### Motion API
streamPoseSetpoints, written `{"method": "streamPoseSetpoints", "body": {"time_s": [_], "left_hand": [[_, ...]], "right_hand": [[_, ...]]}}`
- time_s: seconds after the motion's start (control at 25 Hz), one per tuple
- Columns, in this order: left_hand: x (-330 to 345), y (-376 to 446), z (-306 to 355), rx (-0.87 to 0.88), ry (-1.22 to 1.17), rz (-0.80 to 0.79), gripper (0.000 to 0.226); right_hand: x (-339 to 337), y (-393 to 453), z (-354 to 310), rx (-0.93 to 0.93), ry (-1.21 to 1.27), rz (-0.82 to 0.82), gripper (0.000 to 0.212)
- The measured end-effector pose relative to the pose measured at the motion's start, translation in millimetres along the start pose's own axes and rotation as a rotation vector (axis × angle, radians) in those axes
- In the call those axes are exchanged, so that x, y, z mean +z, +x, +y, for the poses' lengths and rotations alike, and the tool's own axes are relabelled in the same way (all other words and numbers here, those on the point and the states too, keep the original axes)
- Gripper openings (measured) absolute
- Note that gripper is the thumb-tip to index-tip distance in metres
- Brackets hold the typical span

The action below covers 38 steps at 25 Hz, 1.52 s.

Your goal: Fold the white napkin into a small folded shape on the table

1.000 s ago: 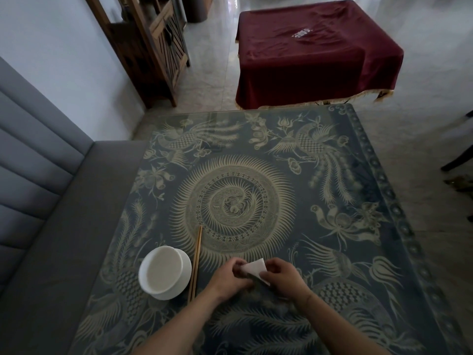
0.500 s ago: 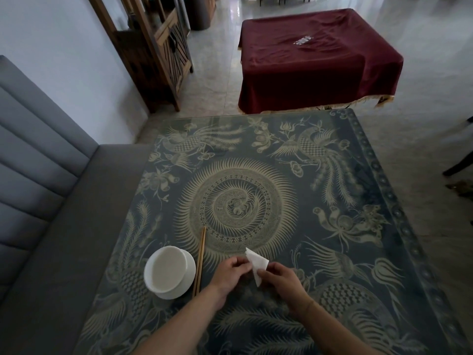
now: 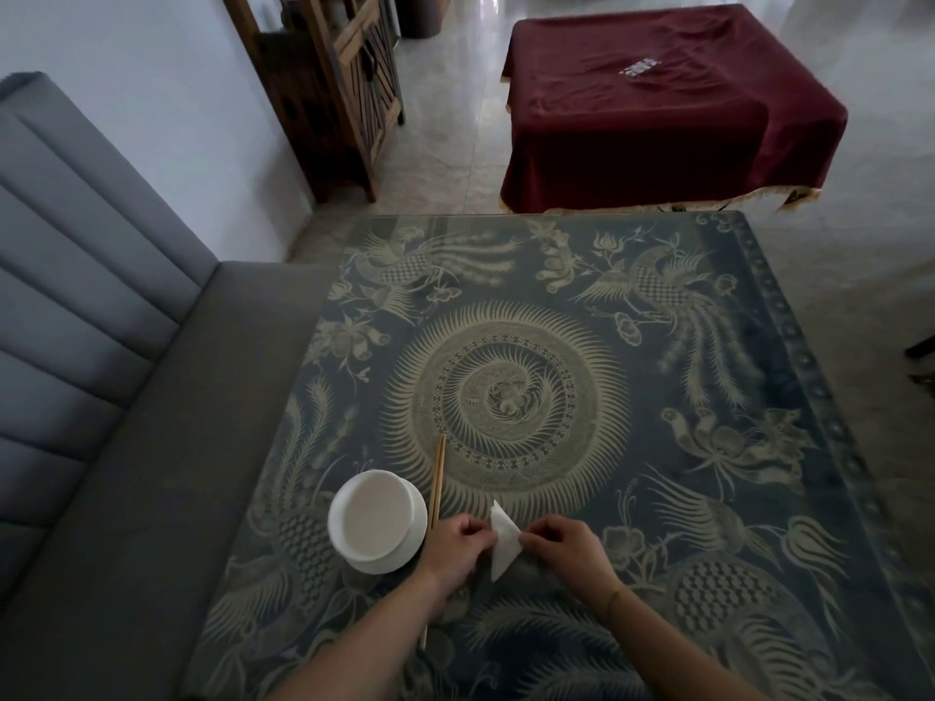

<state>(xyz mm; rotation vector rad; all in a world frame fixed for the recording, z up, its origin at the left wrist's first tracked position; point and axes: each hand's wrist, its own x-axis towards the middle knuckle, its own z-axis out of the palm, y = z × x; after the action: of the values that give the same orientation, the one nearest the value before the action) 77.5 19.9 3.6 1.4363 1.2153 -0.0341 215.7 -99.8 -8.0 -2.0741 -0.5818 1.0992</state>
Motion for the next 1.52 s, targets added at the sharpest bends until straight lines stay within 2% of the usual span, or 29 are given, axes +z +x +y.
{"method": "streamPoseSetpoints", "body": {"time_s": [0.28, 0.56, 0.8, 1.0, 1.24, 1.52], "left_hand": [[-15, -2, -19, -0.029, -0.032, 0.137, 0.017], [-24, -2, -24, -0.003, -0.01, 0.086, 0.019], [-23, -5, -28, 0.05, 0.071, 0.061, 0.019], [-25, -9, -29, 0.089, 0.075, 0.099, 0.02], [-23, -13, -33, 0.049, 0.16, 0.044, 0.059], [-27, -15, -33, 0.063, 0.214, 0.027, 0.066]], "right_hand": [[34, 6, -18, 0.04, -0.117, -0.025, 0.012], [53, 13, -27, 0.072, -0.22, -0.012, 0.011], [63, 10, -31, -0.006, -0.456, 0.085, 0.015], [70, 9, -34, -0.12, -0.514, 0.153, 0.016], [73, 8, -31, -0.174, -0.579, 0.194, 0.017], [73, 7, -31, -0.175, -0.537, 0.205, 0.019]]}}
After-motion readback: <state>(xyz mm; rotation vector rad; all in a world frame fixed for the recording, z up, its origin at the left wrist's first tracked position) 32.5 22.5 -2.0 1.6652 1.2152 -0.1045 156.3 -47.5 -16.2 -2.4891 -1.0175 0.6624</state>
